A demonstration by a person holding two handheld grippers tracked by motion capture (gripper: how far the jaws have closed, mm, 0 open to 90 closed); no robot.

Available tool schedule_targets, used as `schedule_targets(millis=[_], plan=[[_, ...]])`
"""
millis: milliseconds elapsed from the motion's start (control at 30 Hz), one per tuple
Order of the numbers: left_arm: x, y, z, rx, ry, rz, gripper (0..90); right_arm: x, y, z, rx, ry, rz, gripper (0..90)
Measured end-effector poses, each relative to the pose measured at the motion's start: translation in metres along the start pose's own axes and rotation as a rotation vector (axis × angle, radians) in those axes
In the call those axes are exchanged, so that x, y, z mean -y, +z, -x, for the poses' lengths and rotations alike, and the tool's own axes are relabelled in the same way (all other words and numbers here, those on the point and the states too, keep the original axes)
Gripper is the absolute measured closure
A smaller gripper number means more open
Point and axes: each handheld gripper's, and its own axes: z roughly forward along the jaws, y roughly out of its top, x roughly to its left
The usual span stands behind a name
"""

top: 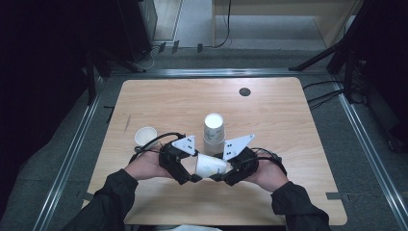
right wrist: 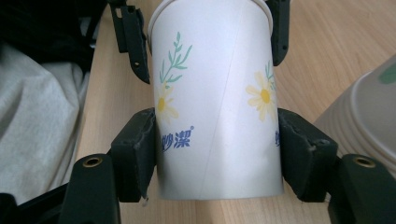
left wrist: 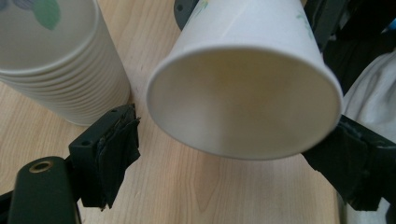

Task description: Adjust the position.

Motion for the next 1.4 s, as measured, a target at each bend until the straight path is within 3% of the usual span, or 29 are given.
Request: schedule_targets(millis=[167, 400, 667, 767, 1067, 1400], plan=[[0.004, -0.008, 0.0, 0.001, -0.018, 0.039, 12.7, 0.0, -0.012, 0.003, 0.002, 0.003, 0.047, 34.9], [0.007, -0.016, 0.004, 0.013, -0.047, 0.103, 13.3, -0.003, -0.025, 0.006, -0.056, 0.028, 0.163, 34.8], [0.009, -0.029, 0.008, 0.043, -0.109, 0.243, 14.7, -0.009, -0.019, 0.009, -0.103, 0.019, 0.176, 34.7], [0.01, -0.032, 0.011, 0.041, -0.112, 0.268, 15.2, -0.012, -0.015, 0.008, -0.127, 0.023, 0.178, 34.6], [0.015, -0.035, 0.017, 0.025, -0.115, 0.278, 20.5, -0.02, -0.003, 0.008, -0.177, 0.018, 0.16, 34.5], [0.014, -0.037, 0.017, 0.017, -0.112, 0.266, 25.3, -0.021, -0.002, 0.009, -0.181, 0.031, 0.151, 34.3]])
